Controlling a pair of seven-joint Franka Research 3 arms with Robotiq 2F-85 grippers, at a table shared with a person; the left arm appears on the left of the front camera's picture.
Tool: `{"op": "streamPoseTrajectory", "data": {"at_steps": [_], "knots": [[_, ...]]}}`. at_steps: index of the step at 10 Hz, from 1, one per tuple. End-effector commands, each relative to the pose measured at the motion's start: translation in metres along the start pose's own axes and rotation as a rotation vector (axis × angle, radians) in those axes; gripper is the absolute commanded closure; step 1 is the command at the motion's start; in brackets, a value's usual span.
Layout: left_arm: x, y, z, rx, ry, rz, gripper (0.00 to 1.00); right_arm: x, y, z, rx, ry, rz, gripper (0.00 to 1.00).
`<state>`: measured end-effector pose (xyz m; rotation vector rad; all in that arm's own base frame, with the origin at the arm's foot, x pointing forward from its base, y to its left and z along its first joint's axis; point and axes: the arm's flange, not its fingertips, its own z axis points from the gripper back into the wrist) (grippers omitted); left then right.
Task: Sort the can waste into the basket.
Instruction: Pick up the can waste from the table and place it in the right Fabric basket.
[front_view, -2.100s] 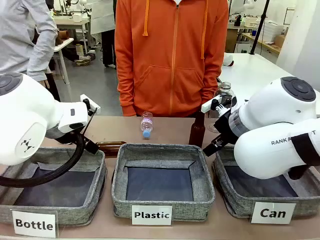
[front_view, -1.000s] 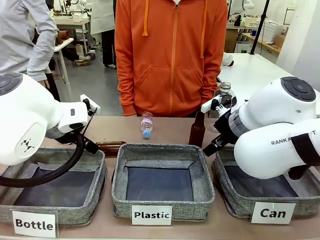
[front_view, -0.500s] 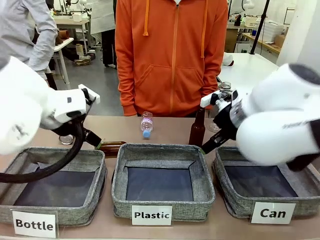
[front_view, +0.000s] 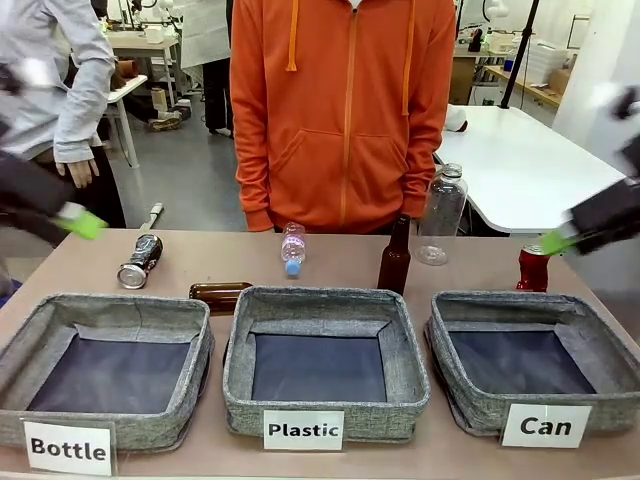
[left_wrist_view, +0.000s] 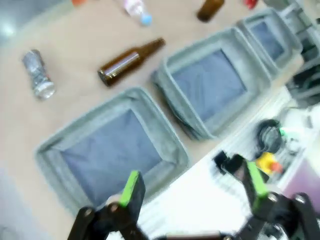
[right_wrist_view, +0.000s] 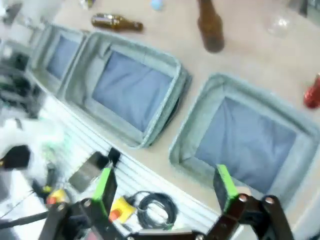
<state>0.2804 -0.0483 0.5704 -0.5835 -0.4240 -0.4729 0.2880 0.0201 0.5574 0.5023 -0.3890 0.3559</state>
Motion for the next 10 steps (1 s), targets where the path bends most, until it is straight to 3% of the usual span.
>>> {"op": "streamPoseTrajectory", "data": {"at_steps": [1,2,4,6,8,9,10], "knots": [[-0.032,0.092,0.059,-0.185,-0.118,0.162,0.00,-0.043,-0.073,0.050,0.060,-0.254,-0.280,0.00],[-0.053,0.138,0.072,-0.213,-0.220,0.284,0.00,-0.071,-0.105,0.071,0.096,-0.383,-0.394,0.00],[-0.118,0.204,0.076,-0.297,-0.423,0.447,0.00,-0.122,-0.162,0.094,0.195,-0.531,-0.554,0.00],[-0.145,0.235,0.064,-0.324,-0.534,0.578,0.00,-0.149,-0.193,0.088,0.223,-0.568,-0.704,0.00],[-0.137,0.223,0.037,-0.328,-0.561,0.650,0.00,-0.164,-0.205,0.069,0.180,-0.578,-0.829,0.00],[-0.162,0.250,0.077,-0.315,-0.525,0.632,0.00,-0.159,-0.215,0.120,0.210,-0.550,-0.764,0.00],[-0.162,0.250,0.077,-0.315,-0.525,0.632,0.00,-0.159,-0.215,0.120,0.210,-0.550,-0.764,0.00]]}}
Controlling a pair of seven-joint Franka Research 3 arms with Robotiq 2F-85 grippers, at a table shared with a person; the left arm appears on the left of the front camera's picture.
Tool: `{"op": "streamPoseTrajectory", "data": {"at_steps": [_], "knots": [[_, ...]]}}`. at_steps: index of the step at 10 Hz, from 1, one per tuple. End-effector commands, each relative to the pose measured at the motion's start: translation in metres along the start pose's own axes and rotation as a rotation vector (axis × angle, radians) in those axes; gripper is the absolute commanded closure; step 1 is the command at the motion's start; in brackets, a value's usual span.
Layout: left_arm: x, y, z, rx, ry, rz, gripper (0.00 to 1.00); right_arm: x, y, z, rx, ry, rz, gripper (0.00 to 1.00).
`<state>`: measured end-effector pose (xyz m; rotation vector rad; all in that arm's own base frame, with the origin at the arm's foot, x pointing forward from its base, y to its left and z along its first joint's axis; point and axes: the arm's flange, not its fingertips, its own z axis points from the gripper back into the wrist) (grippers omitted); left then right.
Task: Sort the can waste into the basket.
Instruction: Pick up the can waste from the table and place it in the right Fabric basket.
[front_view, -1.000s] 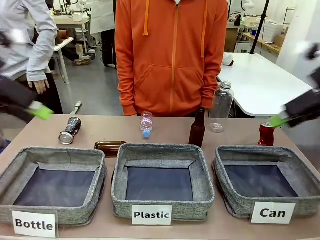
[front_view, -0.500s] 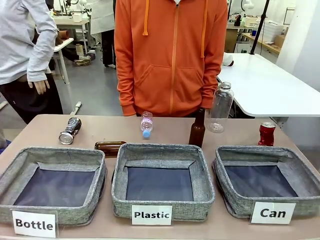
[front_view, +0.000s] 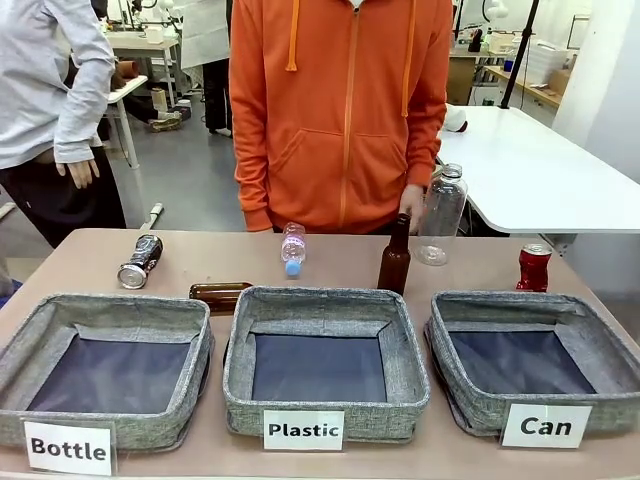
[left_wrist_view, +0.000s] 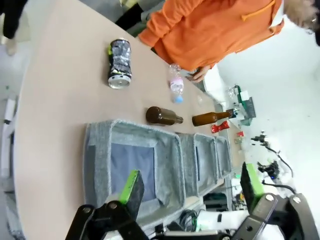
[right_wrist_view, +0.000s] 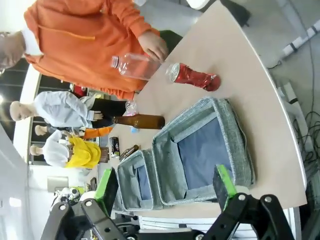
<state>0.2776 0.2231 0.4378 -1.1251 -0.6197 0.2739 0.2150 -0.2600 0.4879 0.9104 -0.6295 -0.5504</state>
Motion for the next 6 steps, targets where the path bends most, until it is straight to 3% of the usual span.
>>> {"op": "streamPoseTrajectory", "data": {"at_steps": [1,5,6], "knots": [[-0.006,-0.002,0.016,0.006,0.007,-0.038,0.00,-0.005,0.011,0.009,0.021,0.000,0.049,0.00],[-0.006,-0.002,0.016,0.006,0.007,-0.038,0.00,-0.005,0.012,0.007,-0.005,0.010,0.025,0.00],[-0.006,-0.002,0.016,0.006,0.007,-0.038,0.00,0.009,0.016,-0.021,-0.064,-0.045,0.160,0.00]]}}
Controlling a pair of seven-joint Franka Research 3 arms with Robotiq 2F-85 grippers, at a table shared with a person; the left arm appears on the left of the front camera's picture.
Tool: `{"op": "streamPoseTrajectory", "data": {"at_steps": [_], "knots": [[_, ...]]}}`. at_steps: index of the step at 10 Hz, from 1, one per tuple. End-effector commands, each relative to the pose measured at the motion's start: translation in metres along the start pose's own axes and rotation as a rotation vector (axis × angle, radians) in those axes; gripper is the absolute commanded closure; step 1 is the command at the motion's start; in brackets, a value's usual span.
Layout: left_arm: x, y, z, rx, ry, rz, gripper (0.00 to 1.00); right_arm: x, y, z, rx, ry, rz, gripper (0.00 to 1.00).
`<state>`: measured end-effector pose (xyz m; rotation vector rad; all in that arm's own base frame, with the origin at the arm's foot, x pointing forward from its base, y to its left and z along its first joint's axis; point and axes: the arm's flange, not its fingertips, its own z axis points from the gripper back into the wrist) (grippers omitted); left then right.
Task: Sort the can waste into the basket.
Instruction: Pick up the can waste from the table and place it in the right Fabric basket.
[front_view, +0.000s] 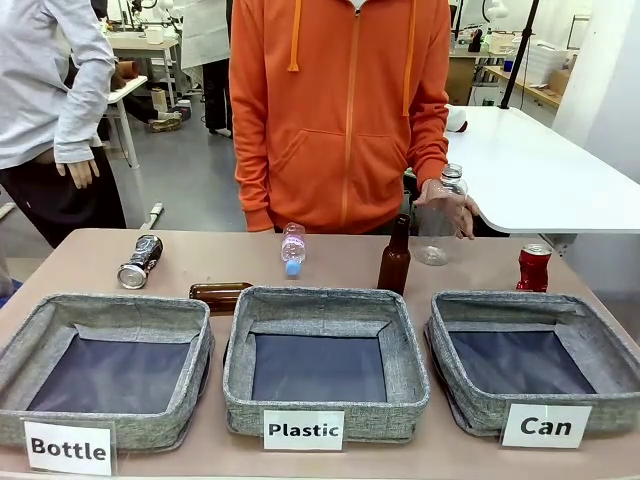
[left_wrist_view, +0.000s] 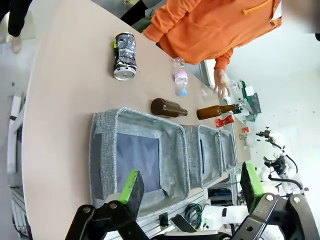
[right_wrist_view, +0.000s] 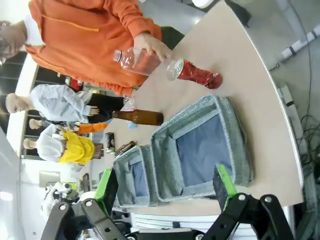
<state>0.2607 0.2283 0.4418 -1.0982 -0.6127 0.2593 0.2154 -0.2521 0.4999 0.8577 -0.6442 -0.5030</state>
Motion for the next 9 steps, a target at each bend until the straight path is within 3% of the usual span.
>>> {"op": "streamPoseTrajectory", "data": {"at_steps": [1,3,4,5,6,7,8,9], "knots": [[0.003,0.001,0.001,-0.018,-0.006,-0.022,0.00,0.019,-0.001,-0.060,-0.011,0.049,0.347,0.00],[0.003,0.001,0.001,-0.018,-0.006,-0.022,0.00,0.021,-0.014,-0.123,-0.054,0.110,0.554,0.00],[0.003,0.001,0.001,-0.018,-0.006,-0.022,0.00,0.018,-0.017,-0.146,-0.033,0.110,0.675,0.00],[0.003,0.001,0.001,-0.018,-0.006,-0.022,0.00,0.018,-0.019,-0.166,0.066,0.104,0.734,0.00],[0.003,0.001,0.001,-0.018,-0.006,-0.022,0.00,0.018,-0.024,-0.192,0.069,0.124,0.755,0.00],[0.003,0.001,0.001,-0.018,-0.006,-0.022,0.00,0.017,-0.023,-0.199,-0.025,0.111,0.737,0.00],[0.003,0.001,0.001,-0.018,-0.006,-0.022,0.00,0.022,-0.003,-0.170,-0.019,0.172,0.738,0.00],[0.003,0.001,0.001,-0.018,-0.006,-0.022,0.00,0.022,-0.003,-0.170,-0.019,0.172,0.738,0.00]]}}
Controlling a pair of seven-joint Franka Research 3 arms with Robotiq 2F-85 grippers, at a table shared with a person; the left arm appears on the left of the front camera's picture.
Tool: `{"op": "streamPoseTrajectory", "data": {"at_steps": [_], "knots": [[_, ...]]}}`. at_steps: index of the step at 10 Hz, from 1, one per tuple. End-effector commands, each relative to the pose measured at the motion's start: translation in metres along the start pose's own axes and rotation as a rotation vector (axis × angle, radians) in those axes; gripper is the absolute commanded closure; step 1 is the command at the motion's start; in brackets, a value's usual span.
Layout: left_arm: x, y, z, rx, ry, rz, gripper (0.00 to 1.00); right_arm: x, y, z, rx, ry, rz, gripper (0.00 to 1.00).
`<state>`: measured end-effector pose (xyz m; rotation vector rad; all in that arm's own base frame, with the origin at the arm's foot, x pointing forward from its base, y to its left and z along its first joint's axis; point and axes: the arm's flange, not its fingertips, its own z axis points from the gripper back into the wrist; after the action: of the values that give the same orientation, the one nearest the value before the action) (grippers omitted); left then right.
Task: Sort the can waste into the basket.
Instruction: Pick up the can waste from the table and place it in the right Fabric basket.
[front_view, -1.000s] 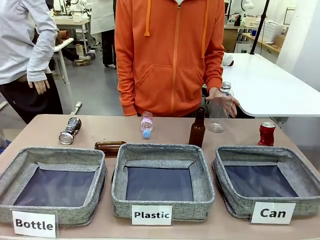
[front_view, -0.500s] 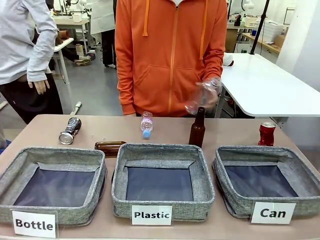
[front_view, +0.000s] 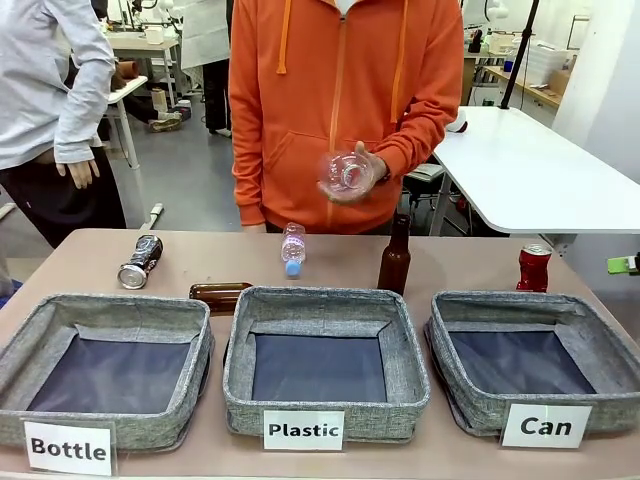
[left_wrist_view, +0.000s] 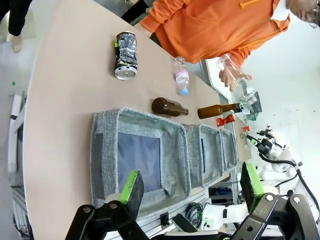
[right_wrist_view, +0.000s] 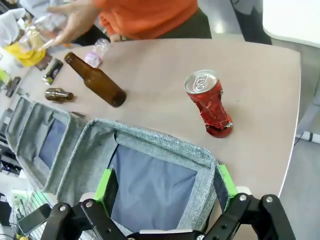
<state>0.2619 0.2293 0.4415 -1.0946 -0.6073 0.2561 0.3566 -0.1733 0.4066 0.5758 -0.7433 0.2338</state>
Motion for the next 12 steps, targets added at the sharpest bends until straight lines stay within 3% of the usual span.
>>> {"op": "streamPoseTrajectory", "data": {"at_steps": [1,2,3,6,8,12], "knots": [[0.002,0.000,0.001,-0.021,-0.012,-0.021,0.00,0.004,0.005,0.016,0.001,0.001,-0.007,0.00],[0.002,0.000,0.001,-0.021,-0.012,-0.021,0.00,0.000,0.000,0.000,0.000,0.000,0.000,0.00],[0.002,0.000,0.001,-0.021,-0.012,-0.021,0.00,-0.002,-0.013,-0.012,0.086,0.036,0.068,0.00],[0.002,0.000,0.001,-0.021,-0.012,-0.021,0.00,-0.006,-0.040,-0.056,0.070,0.046,0.318,0.00],[0.002,0.000,0.001,-0.021,-0.012,-0.021,0.00,0.000,-0.050,-0.079,0.075,0.060,0.416,0.00],[0.002,0.000,0.001,-0.021,-0.012,-0.021,0.00,0.007,-0.082,-0.104,0.156,0.062,0.430,0.00]]}}
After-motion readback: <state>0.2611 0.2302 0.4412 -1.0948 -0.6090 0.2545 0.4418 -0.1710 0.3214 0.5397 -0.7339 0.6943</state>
